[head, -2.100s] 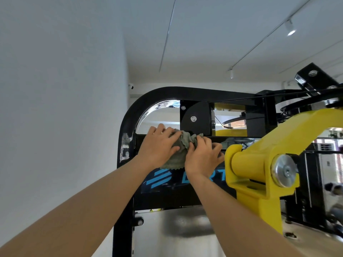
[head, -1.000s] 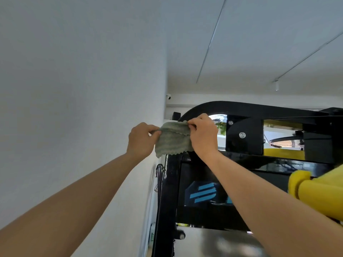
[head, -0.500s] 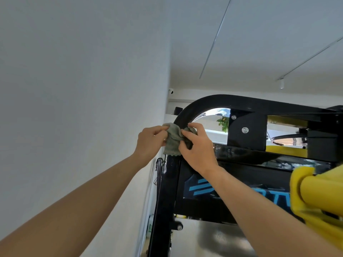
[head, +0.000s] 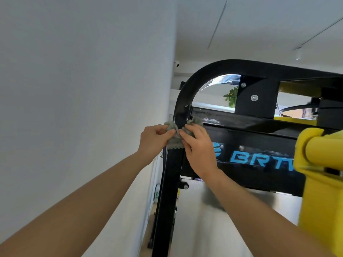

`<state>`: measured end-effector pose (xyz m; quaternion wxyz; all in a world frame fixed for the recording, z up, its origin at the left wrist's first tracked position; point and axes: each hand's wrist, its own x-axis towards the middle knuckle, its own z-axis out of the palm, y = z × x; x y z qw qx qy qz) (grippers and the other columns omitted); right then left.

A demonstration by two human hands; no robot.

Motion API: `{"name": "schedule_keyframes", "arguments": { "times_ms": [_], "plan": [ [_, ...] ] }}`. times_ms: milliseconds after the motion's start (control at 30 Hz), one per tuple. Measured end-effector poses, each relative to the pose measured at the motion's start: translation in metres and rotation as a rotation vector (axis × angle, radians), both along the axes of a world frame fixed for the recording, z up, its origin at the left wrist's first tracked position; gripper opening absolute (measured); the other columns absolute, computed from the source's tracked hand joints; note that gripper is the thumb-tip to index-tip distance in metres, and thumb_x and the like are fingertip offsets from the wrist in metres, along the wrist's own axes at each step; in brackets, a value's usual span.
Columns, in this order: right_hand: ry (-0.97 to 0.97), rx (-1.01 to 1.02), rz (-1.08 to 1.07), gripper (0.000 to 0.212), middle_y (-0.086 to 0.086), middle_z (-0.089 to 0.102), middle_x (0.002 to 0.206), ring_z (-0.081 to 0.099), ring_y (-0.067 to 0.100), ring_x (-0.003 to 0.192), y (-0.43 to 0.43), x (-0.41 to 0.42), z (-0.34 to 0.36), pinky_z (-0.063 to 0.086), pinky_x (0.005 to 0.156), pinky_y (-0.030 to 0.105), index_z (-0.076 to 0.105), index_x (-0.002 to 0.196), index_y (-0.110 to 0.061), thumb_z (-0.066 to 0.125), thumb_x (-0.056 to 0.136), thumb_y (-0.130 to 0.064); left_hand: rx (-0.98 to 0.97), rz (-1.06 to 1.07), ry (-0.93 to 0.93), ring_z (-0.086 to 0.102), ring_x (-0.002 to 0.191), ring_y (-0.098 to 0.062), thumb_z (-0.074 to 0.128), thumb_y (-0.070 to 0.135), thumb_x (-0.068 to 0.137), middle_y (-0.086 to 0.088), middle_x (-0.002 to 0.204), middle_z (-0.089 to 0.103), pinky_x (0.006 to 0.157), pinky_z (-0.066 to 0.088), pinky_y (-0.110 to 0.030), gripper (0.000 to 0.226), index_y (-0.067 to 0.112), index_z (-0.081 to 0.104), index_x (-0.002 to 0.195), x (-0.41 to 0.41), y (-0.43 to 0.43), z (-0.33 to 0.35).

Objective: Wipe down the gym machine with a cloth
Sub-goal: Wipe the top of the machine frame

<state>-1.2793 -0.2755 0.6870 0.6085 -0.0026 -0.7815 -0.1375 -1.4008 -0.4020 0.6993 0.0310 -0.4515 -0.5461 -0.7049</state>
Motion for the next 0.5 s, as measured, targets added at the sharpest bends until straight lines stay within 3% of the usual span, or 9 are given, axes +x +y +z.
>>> {"name": "schedule_keyframes", "arguments": {
  "times_ms": [233, 500],
  "plan": [
    [-0.020, -0.050, -0.009, 0.034, 0.015, 0.069, 0.122, 0.061, 0.033, 0.120, -0.010, 0.002, -0.054, 0.051, 0.104, 0.045, 0.073, 0.118, -0.005, 0.077, 0.084, -0.004, -0.085, -0.085, -0.090, 0.076, 0.091, -0.019, 0.073, 0.019, 0.092, -0.004, 0.097, 0.079, 0.088, 0.062, -0.040, 0.016, 0.013, 0.078, 0.107, 0.003, -0.008, -0.051],
    [-0.053, -0.100, 0.023, 0.028, 0.010, 0.072, 0.117, 0.061, 0.024, 0.115, -0.017, 0.008, -0.111, 0.051, 0.103, 0.038, 0.073, 0.116, -0.006, 0.073, 0.088, -0.012, -0.180, -0.099, -0.170, 0.075, 0.091, -0.018, 0.070, 0.014, 0.094, -0.006, 0.101, 0.077, 0.084, 0.061, -0.030, 0.019, 0.009, 0.076, 0.112, 0.006, -0.014, -0.103]
  ]
}}
